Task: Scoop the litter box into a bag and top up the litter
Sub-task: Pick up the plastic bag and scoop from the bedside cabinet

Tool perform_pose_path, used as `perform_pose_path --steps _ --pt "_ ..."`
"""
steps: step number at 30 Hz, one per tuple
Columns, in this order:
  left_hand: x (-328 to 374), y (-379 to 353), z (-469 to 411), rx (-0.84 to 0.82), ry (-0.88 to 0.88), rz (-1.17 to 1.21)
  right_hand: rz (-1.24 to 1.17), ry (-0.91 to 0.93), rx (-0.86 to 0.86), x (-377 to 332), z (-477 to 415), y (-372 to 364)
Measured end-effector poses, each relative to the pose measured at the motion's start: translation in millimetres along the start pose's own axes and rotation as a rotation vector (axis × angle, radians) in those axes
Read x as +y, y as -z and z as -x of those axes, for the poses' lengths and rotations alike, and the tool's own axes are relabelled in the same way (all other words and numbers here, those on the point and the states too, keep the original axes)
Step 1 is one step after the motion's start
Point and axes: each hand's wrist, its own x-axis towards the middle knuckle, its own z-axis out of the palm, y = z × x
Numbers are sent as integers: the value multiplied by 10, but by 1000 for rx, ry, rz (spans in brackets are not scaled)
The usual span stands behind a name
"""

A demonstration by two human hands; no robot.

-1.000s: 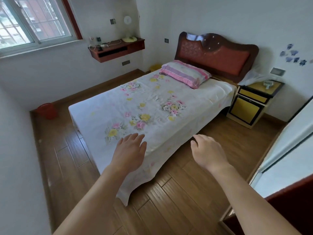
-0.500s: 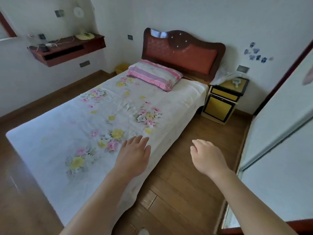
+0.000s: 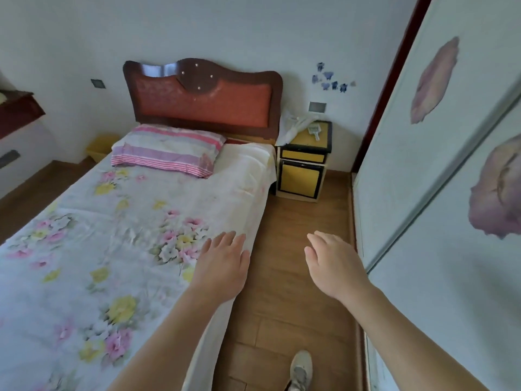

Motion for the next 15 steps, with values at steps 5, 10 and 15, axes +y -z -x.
perform_pose_path --steps 5,10,15 --pt "173 -12 -1027 -54 -2 -18 -25 -31 -18 419 -949 41" --pt "224 190 -1900 -36 23 -15 -21 -6 -35 633 -1869 260" --pt "75 352 -2808 -22 0 -14 -1 -10 -24 708 -2819 399"
